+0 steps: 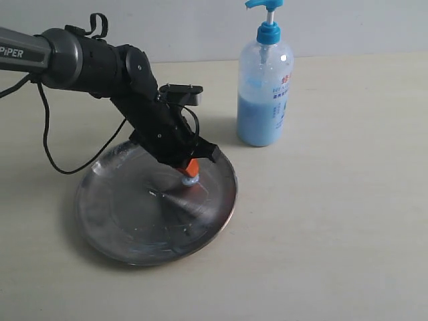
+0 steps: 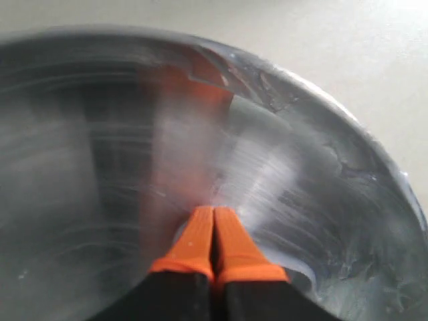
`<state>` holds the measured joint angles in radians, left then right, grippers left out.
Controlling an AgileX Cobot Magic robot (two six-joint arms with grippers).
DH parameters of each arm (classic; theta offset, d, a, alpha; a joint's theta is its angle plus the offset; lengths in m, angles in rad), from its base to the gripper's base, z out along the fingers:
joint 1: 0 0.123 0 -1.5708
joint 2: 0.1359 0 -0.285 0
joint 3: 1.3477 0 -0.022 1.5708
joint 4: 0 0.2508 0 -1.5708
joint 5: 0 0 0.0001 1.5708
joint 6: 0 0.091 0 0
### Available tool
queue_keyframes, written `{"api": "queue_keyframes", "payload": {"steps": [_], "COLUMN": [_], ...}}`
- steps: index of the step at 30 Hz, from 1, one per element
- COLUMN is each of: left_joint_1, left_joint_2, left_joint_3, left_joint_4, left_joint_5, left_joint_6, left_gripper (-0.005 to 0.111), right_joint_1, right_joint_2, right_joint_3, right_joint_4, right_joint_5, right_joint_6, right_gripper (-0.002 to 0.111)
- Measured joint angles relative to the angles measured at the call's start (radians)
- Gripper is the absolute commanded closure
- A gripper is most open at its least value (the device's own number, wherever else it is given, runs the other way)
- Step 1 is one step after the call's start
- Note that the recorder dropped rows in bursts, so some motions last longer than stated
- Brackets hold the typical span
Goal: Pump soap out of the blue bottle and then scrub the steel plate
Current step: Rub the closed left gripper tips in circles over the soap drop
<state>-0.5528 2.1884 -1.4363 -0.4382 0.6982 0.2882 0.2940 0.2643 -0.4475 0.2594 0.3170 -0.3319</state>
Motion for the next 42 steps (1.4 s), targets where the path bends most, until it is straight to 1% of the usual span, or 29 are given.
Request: {"api": "queue_keyframes", "payload": {"steps": [11,19,23,29,33,36,38,42], "left_joint_1": [0.000,0.000,0.000,0.000,0.000,0.000,0.000,0.000], "left_joint_2": [0.008,0.006,0.006,0.006,0.012,0.018,0.020,0.018], "left_joint_3": [-0.008,-0.017,-0.017,-0.017,-0.015,-0.015,-0.015,-0.015], "left_joint_4": [0.050,0.125,0.114,0.026,-0.066,-0.103,-0.094,0.009], "left_joint_5": [0.000,0.090,0.122,0.151,0.112,0.043,0.000,-0.031], "left_joint_6": [-0.012,-0.012,-0.012,-0.012,-0.012,-0.012,-0.012,-0.012], "left_gripper": [0.107,0.107,0.107,0.107,0.107,0.107,0.107,0.107], "right_joint_1": [0.000,0.000,0.000,0.000,0.000,0.000,0.000,0.000], "right_joint_2": [0.000,0.000,0.000,0.000,0.000,0.000,0.000,0.000], "right_joint_3": [0.000,0.000,0.000,0.000,0.000,0.000,0.000,0.000], "right_joint_4": [0.000,0.000,0.000,0.000,0.000,0.000,0.000,0.000], "right_joint_5": [0.000,0.000,0.000,0.000,0.000,0.000,0.000,0.000], "right_joint_6": [0.000,0.000,0.000,0.000,0.000,0.000,0.000,0.000], "right_gripper": [0.108,0.108,0.108,0.108,0.108,0.108,0.108,0.108]}}
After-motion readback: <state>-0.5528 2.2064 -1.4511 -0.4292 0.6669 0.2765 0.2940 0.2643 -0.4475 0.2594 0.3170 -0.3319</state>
